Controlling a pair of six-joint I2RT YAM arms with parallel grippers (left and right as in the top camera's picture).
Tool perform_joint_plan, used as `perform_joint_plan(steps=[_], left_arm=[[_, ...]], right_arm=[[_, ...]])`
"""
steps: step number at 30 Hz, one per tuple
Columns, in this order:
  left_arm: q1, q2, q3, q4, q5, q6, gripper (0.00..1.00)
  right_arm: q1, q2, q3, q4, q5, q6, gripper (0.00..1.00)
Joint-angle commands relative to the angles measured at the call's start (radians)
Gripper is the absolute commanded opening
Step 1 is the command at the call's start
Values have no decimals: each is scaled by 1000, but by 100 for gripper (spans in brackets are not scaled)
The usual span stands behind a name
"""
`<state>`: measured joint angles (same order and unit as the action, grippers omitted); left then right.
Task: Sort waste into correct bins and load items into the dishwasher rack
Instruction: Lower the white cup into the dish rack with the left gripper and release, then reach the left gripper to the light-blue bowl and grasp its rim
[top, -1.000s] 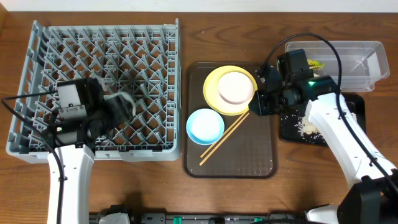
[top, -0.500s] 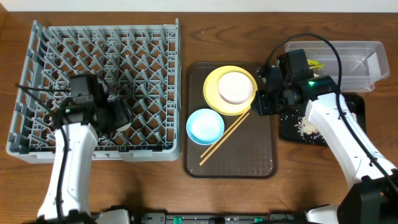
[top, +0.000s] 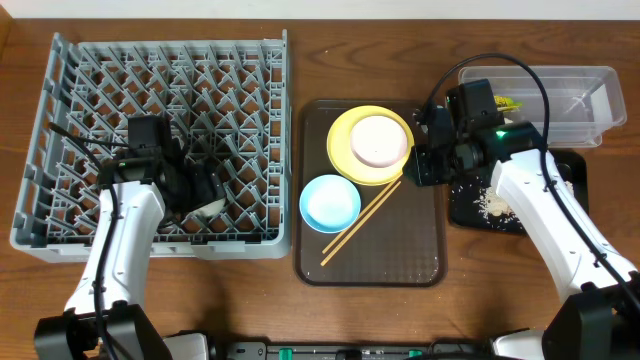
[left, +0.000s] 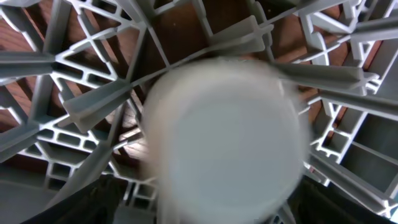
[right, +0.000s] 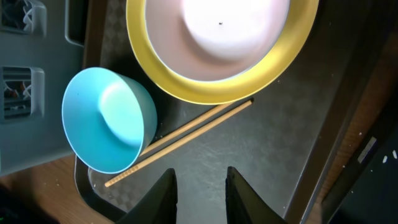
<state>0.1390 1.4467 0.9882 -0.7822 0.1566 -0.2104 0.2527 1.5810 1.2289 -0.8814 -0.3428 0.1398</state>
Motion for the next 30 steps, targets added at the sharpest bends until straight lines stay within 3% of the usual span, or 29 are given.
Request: perform_joint_plan(steps=[1,12,17,23,28,30], left_arm=[[-2,-8,17,-3,3,4,91],[-30,-250,30,-8,4,4,99],[-137,-327,30,35,3,4,99],[-316,-264,53,43,-31,3,100],[-519,-128,137,46,-91,4,100],[-598,-58,175,56,-91,4,100]], right_arm=[[-5,-15,14,-6,3,-18,25],[-19,-15,14,-10,47,-19,29],[-62,-22,14,-47,119,21,30],[-153,-84,14,-110,201,21,35],[-243,-151,14,-142,196,20,66],[-269,-171,14,-152,196,18,68]])
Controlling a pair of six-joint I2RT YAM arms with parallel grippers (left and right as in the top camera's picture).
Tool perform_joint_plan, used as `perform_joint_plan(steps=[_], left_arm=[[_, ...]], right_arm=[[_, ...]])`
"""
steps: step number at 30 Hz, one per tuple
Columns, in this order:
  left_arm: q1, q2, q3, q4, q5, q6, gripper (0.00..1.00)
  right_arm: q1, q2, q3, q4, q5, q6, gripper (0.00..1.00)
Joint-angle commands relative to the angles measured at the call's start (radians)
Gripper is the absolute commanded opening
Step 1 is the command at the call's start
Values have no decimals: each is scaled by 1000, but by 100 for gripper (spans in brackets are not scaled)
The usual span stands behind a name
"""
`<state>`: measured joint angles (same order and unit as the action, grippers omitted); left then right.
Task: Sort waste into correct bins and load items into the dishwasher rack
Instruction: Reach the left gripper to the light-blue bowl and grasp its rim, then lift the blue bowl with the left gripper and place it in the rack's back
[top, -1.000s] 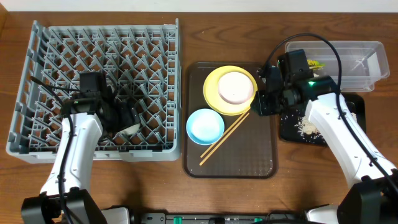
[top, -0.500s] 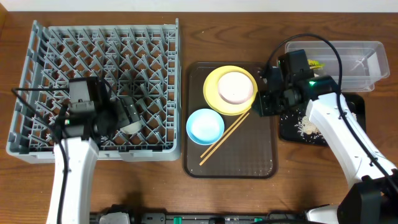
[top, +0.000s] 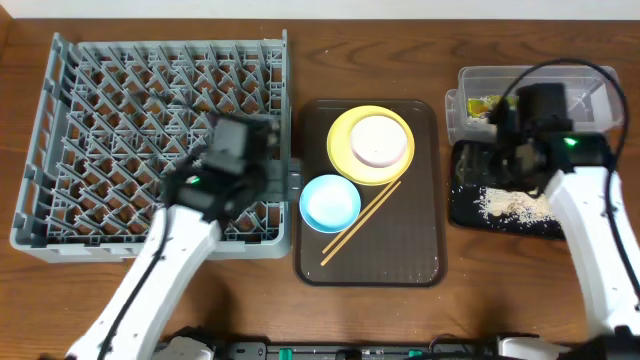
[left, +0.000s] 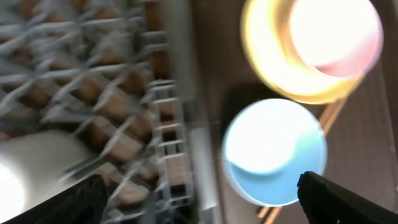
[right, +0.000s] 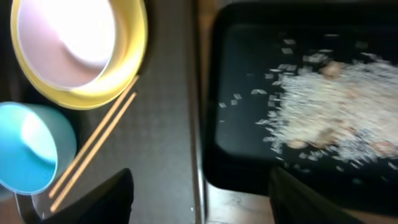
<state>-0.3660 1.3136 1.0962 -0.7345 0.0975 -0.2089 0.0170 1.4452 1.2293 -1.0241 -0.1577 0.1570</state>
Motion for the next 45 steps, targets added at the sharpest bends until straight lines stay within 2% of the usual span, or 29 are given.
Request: perform_joint_plan(steps=[1,9,16,19,22,26,35,36,45], left_arm=[[-126,106,80,16,-32,3,100],[-358,292,120,121,-92,45,100],[-420,399,119,168,-91,43,99],[-424,436,119,169,-90,39,94],[-424,467,119,172,-90,39,84],[-426,500,118,177,-82,31,78],[-464,560,116,172,-80,29,48],[-469,560,116,172,-80,29,42],[-472,538,116,159,-84,29,13]], right_arm=[[-43,-42,14,-13,11,-5,68],[-66,-45,14,-18,12,-5,69],[-66,-45,14,-21,12,-6,69],[-66,-45,14,-20,12,-6,69],[-66,-45,14,-20,11,-5,68],[-66,-45,14,-20,11,-5,68],[-66,-45,14,-20,12,-5,68],[-66,-45,14,-20,12,-6,68],[-66,-45,14,-21,11,-6,68]])
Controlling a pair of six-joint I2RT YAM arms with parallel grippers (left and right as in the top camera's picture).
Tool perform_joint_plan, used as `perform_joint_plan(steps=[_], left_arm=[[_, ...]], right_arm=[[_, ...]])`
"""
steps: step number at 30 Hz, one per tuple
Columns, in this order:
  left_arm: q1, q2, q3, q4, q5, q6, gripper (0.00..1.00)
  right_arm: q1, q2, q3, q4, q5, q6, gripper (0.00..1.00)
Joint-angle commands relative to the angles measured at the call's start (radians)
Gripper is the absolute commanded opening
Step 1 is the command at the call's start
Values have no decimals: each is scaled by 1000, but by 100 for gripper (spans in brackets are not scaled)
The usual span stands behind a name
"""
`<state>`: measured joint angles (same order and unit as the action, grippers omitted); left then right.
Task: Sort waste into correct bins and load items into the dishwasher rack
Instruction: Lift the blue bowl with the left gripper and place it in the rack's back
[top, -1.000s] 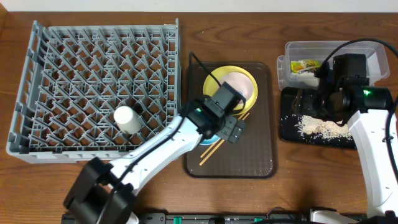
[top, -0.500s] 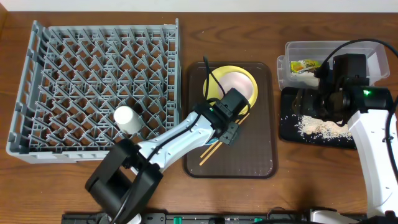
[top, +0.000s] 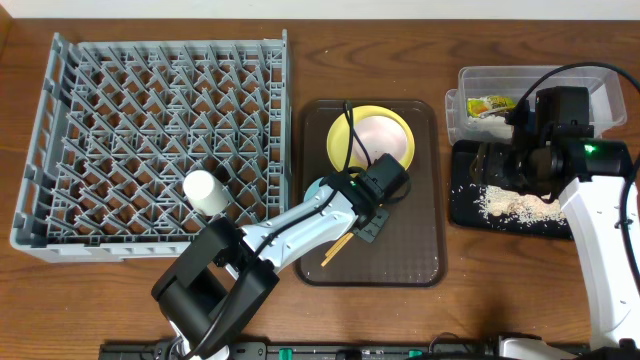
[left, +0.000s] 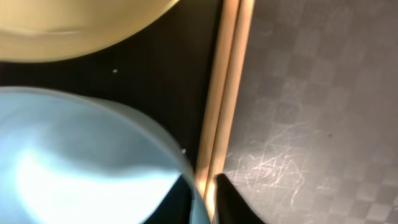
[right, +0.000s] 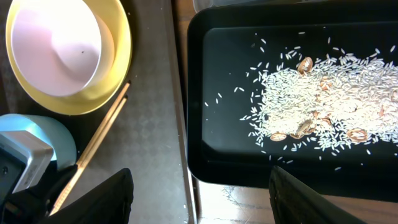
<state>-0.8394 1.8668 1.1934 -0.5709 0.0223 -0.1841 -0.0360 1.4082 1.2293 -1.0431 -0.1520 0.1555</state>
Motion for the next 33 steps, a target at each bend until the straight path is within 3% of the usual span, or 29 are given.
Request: perform_joint_plan(steps=[1,3,10,16,25,30,33], left_arm=[[1,-26,19,-5,-9,4,11],[1,-55,21,-6,-9,5,6],[21,-220,25,-12,-9,9,6],[132,-389,41,-19,2,23,6],[493,-469,163,-21,363,60,6],[621,-449,223,10,404,57,6],[686,-435,225,87,555,57,6]], right_arm=[[-13,-8,14,-3,6,-4,67],[-13,-8,14,-5,6,-4,68],[-13,-8,14,-5,6,-4,68],[-13,-8,14,-5,6,-4,68],[-13,-8,14,-5,6,-4,67],[-13,-8,14,-4,6,-4,67],[-13,-8,14,-2,6,-4,67]])
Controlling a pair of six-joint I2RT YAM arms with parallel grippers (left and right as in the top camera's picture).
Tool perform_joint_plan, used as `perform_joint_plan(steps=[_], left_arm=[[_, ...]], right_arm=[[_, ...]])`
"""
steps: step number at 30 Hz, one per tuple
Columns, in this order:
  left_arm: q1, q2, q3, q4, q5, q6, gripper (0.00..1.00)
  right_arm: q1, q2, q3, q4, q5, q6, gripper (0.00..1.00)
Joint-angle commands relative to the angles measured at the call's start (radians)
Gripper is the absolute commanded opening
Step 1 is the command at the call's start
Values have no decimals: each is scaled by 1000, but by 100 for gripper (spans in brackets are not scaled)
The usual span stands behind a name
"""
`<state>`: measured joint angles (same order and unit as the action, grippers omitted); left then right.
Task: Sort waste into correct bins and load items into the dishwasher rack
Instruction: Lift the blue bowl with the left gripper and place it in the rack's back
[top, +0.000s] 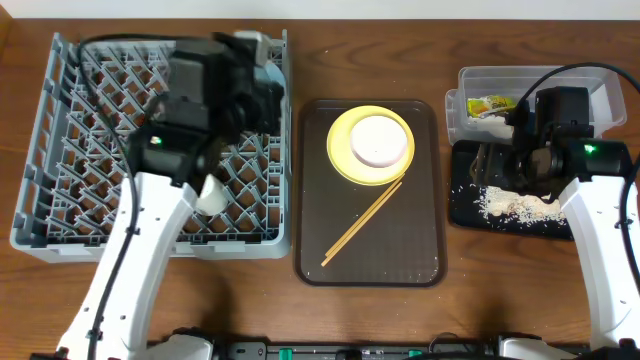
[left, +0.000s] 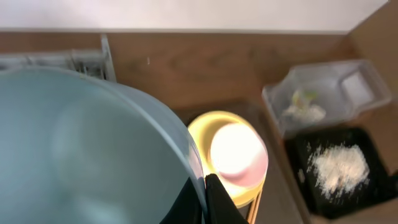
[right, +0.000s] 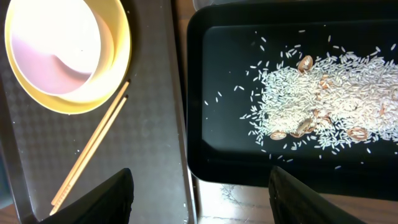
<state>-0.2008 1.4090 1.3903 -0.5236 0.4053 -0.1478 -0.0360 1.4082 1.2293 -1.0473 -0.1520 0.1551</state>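
Observation:
The light blue bowl (left: 81, 155) fills the left of the left wrist view, and my left gripper (left: 205, 196) is shut on its rim, held high over the right side of the grey dishwasher rack (top: 60, 120). A white cup (top: 210, 195) lies in the rack. On the brown tray (top: 370, 260) stand a yellow plate (top: 345, 140) with a pink dish (top: 378, 142) on it, and a pair of chopsticks (top: 362, 223). My right gripper (right: 199, 199) hangs open over the left edge of the black bin (right: 217, 143) holding rice (right: 323, 112).
A clear bin (top: 580, 95) with a yellow wrapper (top: 492, 104) stands at the back right, just behind the black bin. Bare wooden table runs along the front edge.
My left gripper was low on the tray at the blue bowl's rim beside the chopsticks. Now it holds the bowl high over the rack's right side, and the tray spot is bare. The right arm is unmoved.
First my left gripper was down in the rack at the white cup and my right over the tray. Then the cup lay in the rack, the left arm was near the tray and the right over the black bin. Then the left reached the blue bowl, which is now lifted.

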Motion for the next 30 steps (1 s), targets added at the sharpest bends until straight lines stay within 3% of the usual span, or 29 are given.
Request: perform_joint_plan(steps=[1,5,9,12,15,19,30], left_arm=[[68,32,28,74,241,19,6],[158,95,28,281,457,-153,6],[239,219,29,653,695,-462,6],[278,327,30,942,754,-742,6],[307,432,30,1126,758,-962,6],[329,529,30,1150,766,-1021,6],[344,663,29,1141,784,-979,6]], right_arm=[[-13,-8,14,3,6,-3,68],[-13,-8,14,3,6,-3,67],[-13,-8,14,4,6,-4,67],[-13,-8,14,7,6,-3,67],[-13,-8,14,8,6,-3,67],[-13,-8,14,8,6,-4,67],[-13,-8,14,7,6,-3,68]])
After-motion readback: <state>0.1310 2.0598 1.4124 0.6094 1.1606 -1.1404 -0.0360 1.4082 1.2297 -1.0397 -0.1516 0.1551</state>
